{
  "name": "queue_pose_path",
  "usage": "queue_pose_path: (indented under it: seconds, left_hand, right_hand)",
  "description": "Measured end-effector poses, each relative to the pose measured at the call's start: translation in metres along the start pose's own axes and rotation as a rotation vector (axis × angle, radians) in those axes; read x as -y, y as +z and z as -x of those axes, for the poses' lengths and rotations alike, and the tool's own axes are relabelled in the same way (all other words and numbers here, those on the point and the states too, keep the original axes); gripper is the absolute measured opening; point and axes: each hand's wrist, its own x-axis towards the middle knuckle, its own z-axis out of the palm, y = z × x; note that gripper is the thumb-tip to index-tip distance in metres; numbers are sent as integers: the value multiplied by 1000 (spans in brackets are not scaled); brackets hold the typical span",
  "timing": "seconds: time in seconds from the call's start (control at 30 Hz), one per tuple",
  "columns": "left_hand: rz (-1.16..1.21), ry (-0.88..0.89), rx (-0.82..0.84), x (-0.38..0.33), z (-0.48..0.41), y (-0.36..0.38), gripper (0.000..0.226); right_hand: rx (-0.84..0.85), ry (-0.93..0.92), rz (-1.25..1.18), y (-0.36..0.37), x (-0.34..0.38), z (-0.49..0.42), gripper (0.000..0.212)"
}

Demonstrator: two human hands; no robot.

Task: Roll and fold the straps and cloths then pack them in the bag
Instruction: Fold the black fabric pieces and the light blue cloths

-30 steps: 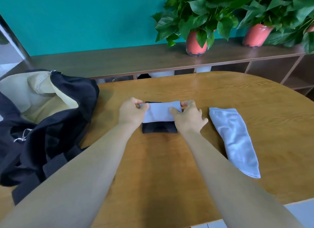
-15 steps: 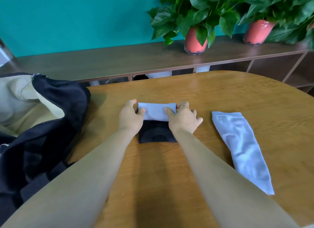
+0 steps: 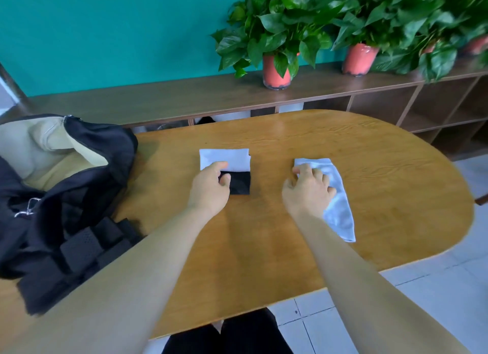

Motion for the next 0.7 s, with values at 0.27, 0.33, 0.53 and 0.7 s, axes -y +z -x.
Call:
queue_pose_path:
  seconds: [0.27, 0.33, 0.53, 0.7]
  left_hand:
    - [-71, 71, 178, -16, 64, 26, 36]
    - [-95, 79, 226, -17, 73, 30, 36]
    - [-173, 85, 318, -15, 93, 32, 36]
    - [-235, 19, 321, -11, 101, 32, 31]
  right_hand:
    - [223, 79, 196, -44, -74, 37, 39]
    - [239, 7, 214, -46, -75, 51, 36]
    - [289, -84, 126, -44, -55, 92, 29]
    - [309, -106, 108, -50, -42, 97, 26]
